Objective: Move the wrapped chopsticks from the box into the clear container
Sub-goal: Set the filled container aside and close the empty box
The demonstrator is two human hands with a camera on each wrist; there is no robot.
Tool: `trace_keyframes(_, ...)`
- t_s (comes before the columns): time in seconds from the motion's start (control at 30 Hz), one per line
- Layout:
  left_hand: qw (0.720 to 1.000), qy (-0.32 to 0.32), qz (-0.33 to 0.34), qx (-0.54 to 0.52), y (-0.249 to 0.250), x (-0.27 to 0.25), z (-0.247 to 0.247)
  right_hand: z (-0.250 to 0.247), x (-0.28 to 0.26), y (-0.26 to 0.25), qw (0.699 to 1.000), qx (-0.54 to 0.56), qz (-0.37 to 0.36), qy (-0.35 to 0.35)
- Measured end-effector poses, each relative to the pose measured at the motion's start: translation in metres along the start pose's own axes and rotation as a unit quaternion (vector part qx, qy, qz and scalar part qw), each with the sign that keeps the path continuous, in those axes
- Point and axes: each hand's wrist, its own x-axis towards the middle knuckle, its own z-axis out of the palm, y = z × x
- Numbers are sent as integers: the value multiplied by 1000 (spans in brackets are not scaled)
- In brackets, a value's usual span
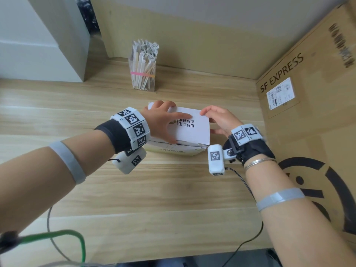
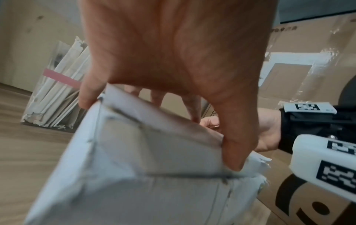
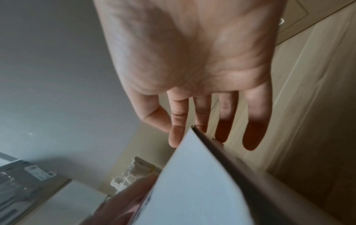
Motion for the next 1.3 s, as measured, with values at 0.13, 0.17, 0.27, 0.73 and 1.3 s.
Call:
trace_keyframes(0.13,1000,1,1,-4,-3,2,7,1,4,4,998,-56,-22,-13)
trace_keyframes(0.17,1000,-4,-4,-12,-4,4,7,1,6,5,997,-66,-30,-20)
trace_keyframes(0.27,998,-12,-27,-61,-9,9,9,4,10,7,995,-85,-58,-15)
trace_keyframes(0.73,952,48,-192,-235,-10,22,18,13,24,14,986,-141,-80,42)
trace_keyframes(1.3,883,267,-116,-369,-24,90,-49,-38,90,-47,966,-97,-101,217)
